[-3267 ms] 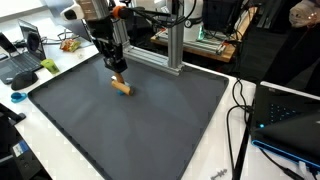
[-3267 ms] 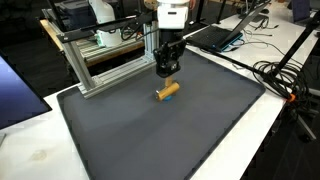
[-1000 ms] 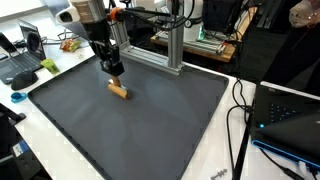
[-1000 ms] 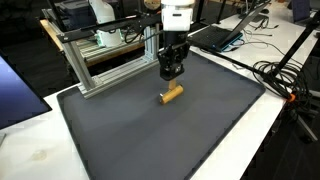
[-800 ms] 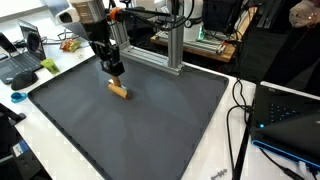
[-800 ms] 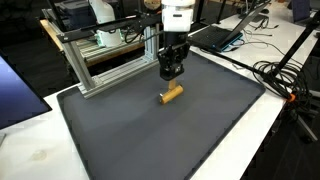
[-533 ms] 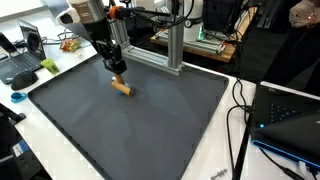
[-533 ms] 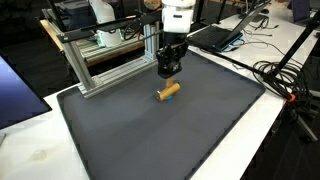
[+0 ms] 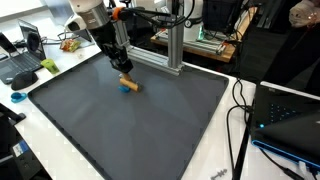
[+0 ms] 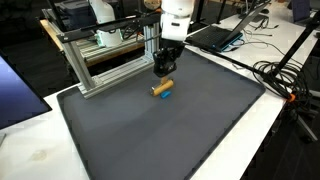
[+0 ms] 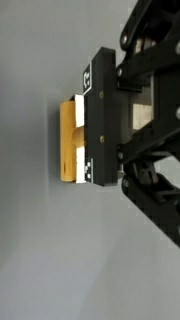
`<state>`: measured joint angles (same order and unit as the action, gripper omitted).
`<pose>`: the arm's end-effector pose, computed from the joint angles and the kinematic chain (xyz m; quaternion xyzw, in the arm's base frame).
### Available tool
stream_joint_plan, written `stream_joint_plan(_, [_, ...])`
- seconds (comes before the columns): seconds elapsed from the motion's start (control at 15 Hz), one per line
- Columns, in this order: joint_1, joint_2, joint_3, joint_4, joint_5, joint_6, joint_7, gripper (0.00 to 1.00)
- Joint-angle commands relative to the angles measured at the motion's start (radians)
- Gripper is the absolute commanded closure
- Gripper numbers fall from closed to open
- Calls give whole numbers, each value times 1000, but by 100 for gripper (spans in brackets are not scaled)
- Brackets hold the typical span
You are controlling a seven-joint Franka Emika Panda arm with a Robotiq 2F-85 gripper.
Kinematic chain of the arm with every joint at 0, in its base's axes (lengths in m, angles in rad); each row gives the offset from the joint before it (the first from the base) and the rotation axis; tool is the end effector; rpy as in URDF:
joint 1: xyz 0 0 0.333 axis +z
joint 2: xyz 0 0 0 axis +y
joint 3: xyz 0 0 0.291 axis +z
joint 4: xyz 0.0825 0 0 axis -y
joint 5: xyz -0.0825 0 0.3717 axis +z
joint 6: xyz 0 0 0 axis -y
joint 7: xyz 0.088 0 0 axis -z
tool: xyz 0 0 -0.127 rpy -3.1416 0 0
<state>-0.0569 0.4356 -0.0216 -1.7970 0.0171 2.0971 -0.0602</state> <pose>0.6098 -0.0463 0.2610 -0.9976 0.0132 0.0673 0.0071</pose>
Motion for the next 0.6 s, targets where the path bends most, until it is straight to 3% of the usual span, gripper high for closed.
stream_joint_plan(0.0, [-5,23,4,14,19,34,-1,78])
stream_joint_plan(0.27, [0,-11,-4,3,-2,-3,7,78])
stream_joint_plan(0.53, [-3,-125,-16,-91,-14,47,7,78])
